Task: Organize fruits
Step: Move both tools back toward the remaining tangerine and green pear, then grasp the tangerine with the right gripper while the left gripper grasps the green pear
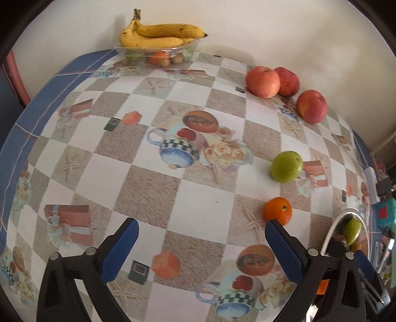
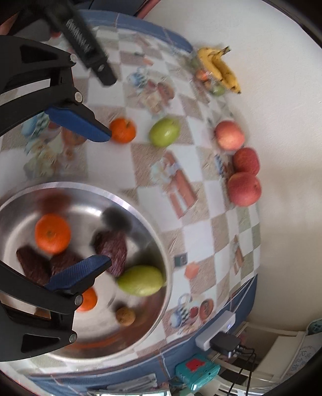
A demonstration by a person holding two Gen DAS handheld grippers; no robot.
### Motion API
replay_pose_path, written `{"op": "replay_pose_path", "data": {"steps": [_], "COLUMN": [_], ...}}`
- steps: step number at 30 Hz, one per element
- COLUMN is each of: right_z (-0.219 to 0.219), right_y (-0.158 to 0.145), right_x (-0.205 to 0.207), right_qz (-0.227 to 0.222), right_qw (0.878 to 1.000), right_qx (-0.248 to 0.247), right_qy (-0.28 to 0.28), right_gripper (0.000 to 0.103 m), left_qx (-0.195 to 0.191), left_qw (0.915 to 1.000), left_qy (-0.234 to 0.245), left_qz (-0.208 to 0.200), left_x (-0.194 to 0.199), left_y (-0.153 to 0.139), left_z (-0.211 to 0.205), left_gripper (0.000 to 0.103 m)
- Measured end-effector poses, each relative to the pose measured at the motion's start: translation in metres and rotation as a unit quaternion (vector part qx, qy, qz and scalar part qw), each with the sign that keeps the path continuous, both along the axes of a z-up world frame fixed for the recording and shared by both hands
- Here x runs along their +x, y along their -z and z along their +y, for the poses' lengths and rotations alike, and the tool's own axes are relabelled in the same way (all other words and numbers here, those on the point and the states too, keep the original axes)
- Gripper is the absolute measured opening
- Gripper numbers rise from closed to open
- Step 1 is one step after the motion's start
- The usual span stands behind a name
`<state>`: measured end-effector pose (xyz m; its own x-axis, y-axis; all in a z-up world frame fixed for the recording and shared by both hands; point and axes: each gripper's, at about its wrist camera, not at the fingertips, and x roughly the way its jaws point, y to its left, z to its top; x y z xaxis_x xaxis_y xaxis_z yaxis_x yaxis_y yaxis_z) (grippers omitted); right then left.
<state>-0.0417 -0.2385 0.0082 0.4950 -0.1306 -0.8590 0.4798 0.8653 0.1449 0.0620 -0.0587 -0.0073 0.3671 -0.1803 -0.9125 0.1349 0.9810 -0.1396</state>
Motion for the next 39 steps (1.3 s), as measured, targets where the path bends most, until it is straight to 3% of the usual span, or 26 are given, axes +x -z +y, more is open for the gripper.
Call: {"op": "replay_pose_path", "data": {"steps": [4,10,19,21,26,33,39], "right_z": [0.011,0.027,0.052,0.052,0.050,0.052,0.043], "right_y": [-0.003,0.003,0.021,0.027,0.042,0.049,0.039], "right_x": [0.013,0.033,0.060,0.064,0.069,0.072,0.065], "right_qz": [-0.030,-0.036,-0.022,-0.012,0.007,0.011,-0.002], "right_qw": [0.999,0.999,0.997,0.997,0.997,0.996,0.997], "right_qx": [0.021,0.009,-0.007,-0.006,0.003,0.025,0.031], "right_qy": [-0.010,-0.037,-0.080,-0.080,-0.083,-0.088,-0.075], "right_gripper": [0.093,0.093,0.090,0.077,0.071,0.041,0.038], "left_qx": [-0.005,-0.010,0.019,0.025,0.015,0.003,0.000], "left_qw": [0.9995,0.9974,0.9960,0.9956,0.9941,0.9931,0.9950], "left_qy": [-0.030,-0.070,-0.076,-0.075,-0.086,-0.097,-0.083], "left_qz": [0.010,0.016,0.043,0.050,0.065,0.065,0.056], "left_x": [0.012,0.029,0.051,0.055,0.063,0.063,0.060], "left_y": [0.003,0.008,0.030,0.035,0.045,0.043,0.038], "left_z": [0.012,0.034,0.041,0.041,0.047,0.057,0.052], "left_gripper": [0.103,0.103,0.103,0.103,0.103,0.103,0.103]}}
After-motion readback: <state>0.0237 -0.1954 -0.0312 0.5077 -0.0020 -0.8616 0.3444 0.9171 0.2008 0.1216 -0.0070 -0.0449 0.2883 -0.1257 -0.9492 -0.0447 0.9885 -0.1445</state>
